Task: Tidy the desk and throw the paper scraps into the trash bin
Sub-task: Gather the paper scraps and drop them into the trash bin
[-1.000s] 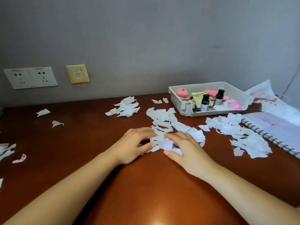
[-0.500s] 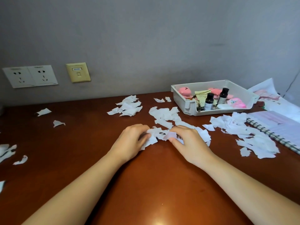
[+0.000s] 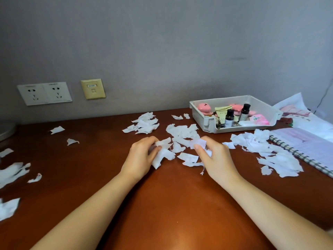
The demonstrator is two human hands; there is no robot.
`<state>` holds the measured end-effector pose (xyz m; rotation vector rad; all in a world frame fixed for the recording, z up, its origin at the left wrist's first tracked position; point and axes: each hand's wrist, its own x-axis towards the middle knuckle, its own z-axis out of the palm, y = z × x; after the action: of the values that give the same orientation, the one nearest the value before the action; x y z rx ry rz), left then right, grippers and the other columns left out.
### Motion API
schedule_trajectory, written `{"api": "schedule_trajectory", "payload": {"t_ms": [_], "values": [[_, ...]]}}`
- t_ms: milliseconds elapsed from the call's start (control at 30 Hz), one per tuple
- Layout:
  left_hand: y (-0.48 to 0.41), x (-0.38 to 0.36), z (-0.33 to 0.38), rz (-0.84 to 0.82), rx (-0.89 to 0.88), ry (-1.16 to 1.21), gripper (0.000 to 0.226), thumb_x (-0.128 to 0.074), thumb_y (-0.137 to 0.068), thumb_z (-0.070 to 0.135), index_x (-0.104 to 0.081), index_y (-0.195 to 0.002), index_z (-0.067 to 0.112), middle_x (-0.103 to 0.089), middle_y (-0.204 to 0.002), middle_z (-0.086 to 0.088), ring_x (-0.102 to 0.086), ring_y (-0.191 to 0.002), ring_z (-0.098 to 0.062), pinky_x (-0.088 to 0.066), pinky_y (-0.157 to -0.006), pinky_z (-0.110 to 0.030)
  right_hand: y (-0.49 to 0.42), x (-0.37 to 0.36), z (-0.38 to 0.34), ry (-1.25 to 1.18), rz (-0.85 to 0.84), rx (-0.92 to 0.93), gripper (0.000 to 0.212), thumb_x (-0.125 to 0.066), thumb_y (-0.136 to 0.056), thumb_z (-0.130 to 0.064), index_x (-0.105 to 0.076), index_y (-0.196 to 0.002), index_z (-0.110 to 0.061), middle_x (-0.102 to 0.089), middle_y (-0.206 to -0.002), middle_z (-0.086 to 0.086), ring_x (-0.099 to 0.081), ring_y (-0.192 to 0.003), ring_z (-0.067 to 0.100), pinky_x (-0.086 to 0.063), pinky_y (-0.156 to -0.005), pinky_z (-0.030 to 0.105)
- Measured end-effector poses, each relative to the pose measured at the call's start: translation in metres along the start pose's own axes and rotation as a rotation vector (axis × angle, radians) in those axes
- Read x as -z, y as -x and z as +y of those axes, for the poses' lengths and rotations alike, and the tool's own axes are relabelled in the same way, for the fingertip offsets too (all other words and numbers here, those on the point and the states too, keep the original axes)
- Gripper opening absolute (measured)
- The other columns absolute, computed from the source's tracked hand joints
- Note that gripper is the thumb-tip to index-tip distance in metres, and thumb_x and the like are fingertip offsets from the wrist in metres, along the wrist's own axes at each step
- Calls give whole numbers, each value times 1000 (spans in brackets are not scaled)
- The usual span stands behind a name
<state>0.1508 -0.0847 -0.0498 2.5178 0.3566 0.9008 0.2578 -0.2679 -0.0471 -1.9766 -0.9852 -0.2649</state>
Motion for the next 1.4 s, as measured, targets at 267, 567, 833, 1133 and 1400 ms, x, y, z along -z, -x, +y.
{"api": "schedule_trajectory", "payload": {"t_ms": [267,567,833,1133,1400], "values": [[-3,24,38,63,-45,24,15,-59,-91,18,-54,-77,18,-49,-65,11,-51,-58,0,-36,-53,-7,7,8,1,-24,44,-35,28,-49,-95,-27,-63,-115,-12,-67,-90,6,-59,-85,17,-46,-69,24],[6,54,79,11,-188,21,15,-60,-90,16,-62,-80,4,-59,-71,-12,-53,-61,-16,-38,-56,-16,12,56,-15,-53,151,-97,22,-51,-95,-23,-64,-107,-10,-38,-66,-15,-44,-67,4,-35,-54,9],[14,46,107,-110,-259,-27,7,-61,-90,19,-64,-88,12,-57,-72,3,-49,-63,-5,-40,-62,-17,19,94,-24,-107,184,-85,36,-55,-91,-25,-56,-81,9,-56,-80,28,-55,-85,41,-49,-83,48],[10,24,132,-127,-178,178,20,-64,-87,18,-60,-75,3,-43,-61,1,-32,-57,-7,-29,-53,-21,55,111,-18,-70,144,-109,40,-57,-90,-19,-36,-59,-7,-27,-59,5,-35,-60,17,-46,-76,45],[26,-23,191,-238,-321,301,18,-64,-87,18,-60,-72,9,-43,-61,2,-31,-54,-7,-27,-48,-16,102,168,-1,-53,189,-185,19,-57,-90,-18,-64,-72,-22,-62,-72,-11,-58,-73,1,-46,-79,24]]}}
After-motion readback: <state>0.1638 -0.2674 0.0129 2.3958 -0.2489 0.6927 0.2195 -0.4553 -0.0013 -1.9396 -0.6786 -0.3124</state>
